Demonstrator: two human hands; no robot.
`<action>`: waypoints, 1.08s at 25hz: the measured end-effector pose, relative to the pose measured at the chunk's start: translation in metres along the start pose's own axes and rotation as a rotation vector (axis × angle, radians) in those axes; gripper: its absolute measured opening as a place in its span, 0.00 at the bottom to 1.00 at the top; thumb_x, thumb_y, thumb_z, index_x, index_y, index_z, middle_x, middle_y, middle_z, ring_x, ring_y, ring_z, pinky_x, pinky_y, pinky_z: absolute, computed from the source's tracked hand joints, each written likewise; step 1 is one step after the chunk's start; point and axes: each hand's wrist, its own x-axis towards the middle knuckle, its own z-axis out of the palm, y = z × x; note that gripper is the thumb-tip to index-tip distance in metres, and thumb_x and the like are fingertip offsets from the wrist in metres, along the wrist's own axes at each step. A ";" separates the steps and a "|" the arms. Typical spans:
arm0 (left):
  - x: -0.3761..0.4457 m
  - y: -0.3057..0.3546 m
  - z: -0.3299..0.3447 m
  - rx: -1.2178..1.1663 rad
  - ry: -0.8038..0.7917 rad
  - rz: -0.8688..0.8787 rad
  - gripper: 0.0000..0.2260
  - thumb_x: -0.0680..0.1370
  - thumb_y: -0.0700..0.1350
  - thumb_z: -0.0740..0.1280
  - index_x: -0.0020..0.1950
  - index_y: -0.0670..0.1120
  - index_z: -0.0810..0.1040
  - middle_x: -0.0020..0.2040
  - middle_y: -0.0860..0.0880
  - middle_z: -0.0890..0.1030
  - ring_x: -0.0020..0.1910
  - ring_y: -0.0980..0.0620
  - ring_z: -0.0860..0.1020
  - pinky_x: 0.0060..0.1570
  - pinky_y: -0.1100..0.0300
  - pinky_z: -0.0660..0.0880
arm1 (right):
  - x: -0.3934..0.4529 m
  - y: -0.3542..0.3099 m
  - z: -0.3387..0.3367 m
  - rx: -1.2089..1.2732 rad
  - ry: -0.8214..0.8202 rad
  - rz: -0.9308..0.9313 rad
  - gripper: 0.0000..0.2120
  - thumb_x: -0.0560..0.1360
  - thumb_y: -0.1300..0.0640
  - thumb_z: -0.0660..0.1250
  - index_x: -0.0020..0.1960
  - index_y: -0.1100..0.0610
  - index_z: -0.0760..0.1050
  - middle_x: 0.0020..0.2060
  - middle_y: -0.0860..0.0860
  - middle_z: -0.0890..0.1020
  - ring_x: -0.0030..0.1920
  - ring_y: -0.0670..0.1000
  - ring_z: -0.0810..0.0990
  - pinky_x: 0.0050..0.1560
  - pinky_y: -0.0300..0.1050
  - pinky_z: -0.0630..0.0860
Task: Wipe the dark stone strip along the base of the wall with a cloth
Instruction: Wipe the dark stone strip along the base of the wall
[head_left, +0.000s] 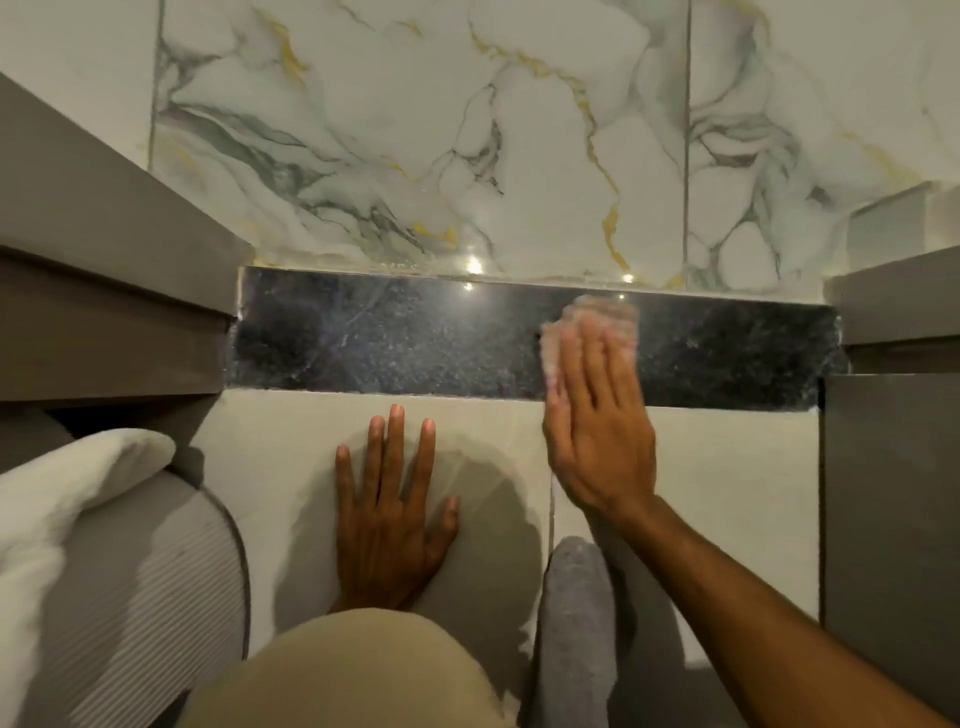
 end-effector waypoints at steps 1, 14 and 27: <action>-0.001 -0.001 -0.001 -0.007 0.005 -0.024 0.34 0.84 0.60 0.58 0.88 0.44 0.63 0.88 0.34 0.62 0.87 0.31 0.62 0.81 0.23 0.62 | 0.016 -0.013 -0.001 0.014 0.049 0.140 0.33 0.90 0.46 0.45 0.90 0.58 0.43 0.91 0.58 0.46 0.92 0.57 0.45 0.91 0.63 0.55; -0.042 -0.028 0.011 0.027 0.079 -0.210 0.34 0.87 0.58 0.56 0.91 0.44 0.56 0.92 0.40 0.54 0.90 0.37 0.55 0.87 0.29 0.52 | 0.069 -0.097 0.008 0.035 0.045 -0.156 0.36 0.89 0.48 0.50 0.90 0.62 0.42 0.90 0.61 0.45 0.91 0.57 0.44 0.92 0.61 0.49; -0.053 -0.036 -0.007 -0.020 0.070 -0.350 0.35 0.84 0.58 0.59 0.87 0.40 0.63 0.88 0.38 0.63 0.88 0.38 0.61 0.86 0.29 0.58 | 0.083 -0.215 0.021 0.146 -0.035 -0.468 0.34 0.89 0.45 0.52 0.91 0.53 0.48 0.91 0.60 0.49 0.91 0.59 0.47 0.92 0.62 0.52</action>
